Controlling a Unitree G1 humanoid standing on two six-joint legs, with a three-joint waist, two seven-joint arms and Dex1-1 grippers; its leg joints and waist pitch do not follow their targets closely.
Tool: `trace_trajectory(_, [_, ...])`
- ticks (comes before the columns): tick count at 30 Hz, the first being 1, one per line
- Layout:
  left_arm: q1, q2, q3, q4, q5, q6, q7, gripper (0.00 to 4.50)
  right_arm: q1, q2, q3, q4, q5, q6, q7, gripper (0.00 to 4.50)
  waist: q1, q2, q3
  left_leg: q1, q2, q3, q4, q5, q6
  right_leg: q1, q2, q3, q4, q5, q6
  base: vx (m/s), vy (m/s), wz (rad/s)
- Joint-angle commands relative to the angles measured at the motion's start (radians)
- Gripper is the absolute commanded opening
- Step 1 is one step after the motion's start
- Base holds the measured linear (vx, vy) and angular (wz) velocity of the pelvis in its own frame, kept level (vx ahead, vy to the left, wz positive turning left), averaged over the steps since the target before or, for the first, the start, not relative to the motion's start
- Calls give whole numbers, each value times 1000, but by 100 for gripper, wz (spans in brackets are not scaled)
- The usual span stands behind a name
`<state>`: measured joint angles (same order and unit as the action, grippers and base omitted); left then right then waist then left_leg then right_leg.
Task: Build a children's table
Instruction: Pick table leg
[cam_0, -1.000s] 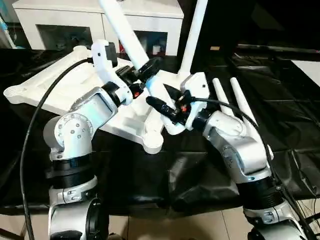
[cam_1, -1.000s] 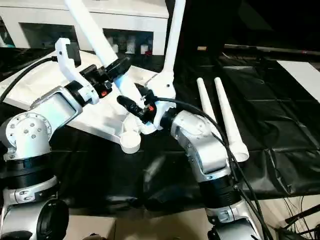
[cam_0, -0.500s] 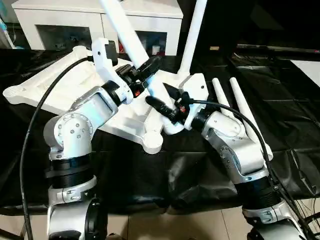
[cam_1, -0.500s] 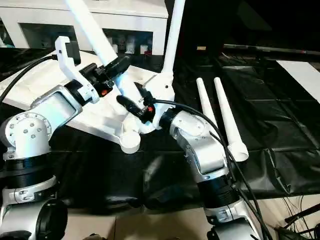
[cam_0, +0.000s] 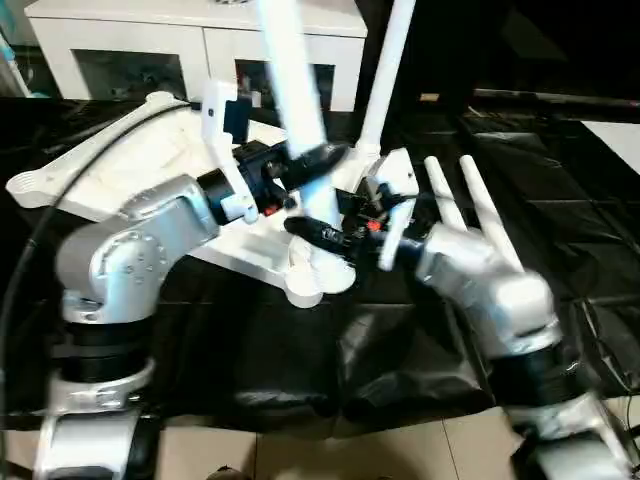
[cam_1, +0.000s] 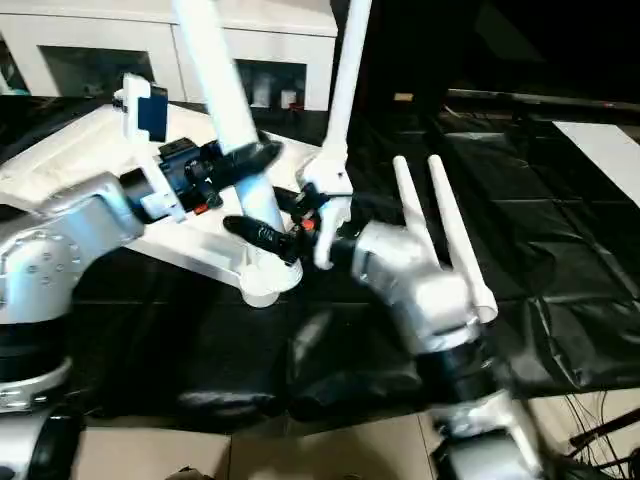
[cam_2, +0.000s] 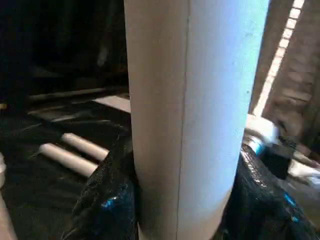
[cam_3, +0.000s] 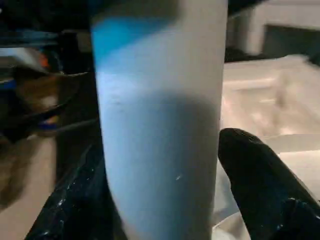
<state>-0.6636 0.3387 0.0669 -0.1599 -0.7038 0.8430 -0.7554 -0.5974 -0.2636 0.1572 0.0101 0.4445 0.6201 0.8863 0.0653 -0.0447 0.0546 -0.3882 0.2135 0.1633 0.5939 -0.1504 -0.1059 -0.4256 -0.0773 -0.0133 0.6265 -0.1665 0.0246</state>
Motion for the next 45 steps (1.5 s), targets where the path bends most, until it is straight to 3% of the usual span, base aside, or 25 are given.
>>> trace_trajectory(1, [0, 16, -18, -22, -14, -11, -49, 185, -16, -40, -9, -10, 15, 40, 43, 316, 5, 3, -71, 15, -9, 17, -63, -224, -5, 57, -19, 11, -66, -189, -173, 0, 0, 0])
trace_trajectory(5, [-3, 42, -36, -14, -13, -25, -109, 185, -23, -85, 14, -24, 40, 80, 99, 316, 5, 2, -72, 15, -9, 17, -62, -227, -9, 57, -20, 12, -68, -206, -171, 0, 0, 0])
trace_trajectory(6, [1, 50, -45, -15, -10, -32, -129, 185, -23, -98, 26, -27, 40, 81, 115, 316, 6, -8, -71, 14, -9, 17, -62, -223, -5, 58, -20, 11, -67, -222, -167, 0, 0, 0])
trace_trajectory(8, [2, 52, -47, -16, -10, -33, -135, 185, -23, -101, 30, -28, 39, 80, 120, 316, 6, -4, -70, 14, -7, 17, -62, -221, -9, 55, -21, 12, -68, -226, -165, 0, 0, 0])
trace_trajectory(16, [6, 74, -75, -13, -3, -53, -184, 185, -32, -114, 44, -38, 38, 89, 143, 316, 4, -8, -72, 15, -7, 17, -62, -221, -16, 55, -20, 11, -65, -211, -174, 0, 0, 0])
trace_trajectory(28, [9, 95, -105, -17, 0, -64, -229, 185, -23, -125, 63, -51, 35, 91, 163, 316, 9, -6, -73, 16, -6, 17, -61, -214, -18, 56, -20, 11, -62, -191, -180, 0, 0, 0])
trace_trajectory(30, [9, 97, -108, -17, 2, -66, -231, 185, -23, -126, 64, -53, 36, 92, 165, 279, 11, -6, -73, 17, -6, 17, -61, -214, -18, 56, -20, 11, -61, -188, -181, 0, 0, 0])
trace_trajectory(34, [9, 99, -111, -17, 1, -70, -236, 185, -19, -128, 67, -56, 38, 96, 166, 266, 14, -6, -74, 18, -6, 17, -61, -215, -19, 55, -20, 12, -61, -188, -180, 0, 0, 0])
trace_trajectory(35, [6, 95, -107, -18, -3, -74, -235, 185, -13, -128, 70, -57, 41, 101, 169, 239, 14, -6, -73, 17, -6, 17, -61, -217, -19, 55, -20, 11, -61, -191, -180, 0, 0, 0])
trace_trajectory(38, [4, 94, -105, -21, -8, -74, -236, 185, -8, -127, 72, -55, 43, 107, 168, 231, 17, -5, -73, 18, -6, 18, -61, -219, -20, 55, -20, 12, -62, -192, -180, 0, 0, 0])
trace_trajectory(39, [5, 96, -106, -24, -9, -74, -239, 185, -6, -124, 71, -53, 45, 110, 164, 208, 20, -5, -74, 19, -6, 18, -61, -217, -22, 54, -20, 12, -61, -190, -179, 0, 0, 0])
trace_trajectory(45, [8, 102, -110, -30, -9, -77, -251, 185, -2, -118, 69, -52, 48, 120, 159, 191, 22, -5, -73, 19, -6, 18, -61, -224, -25, 54, -20, 12, -62, -197, -177, 0, 0, 0])
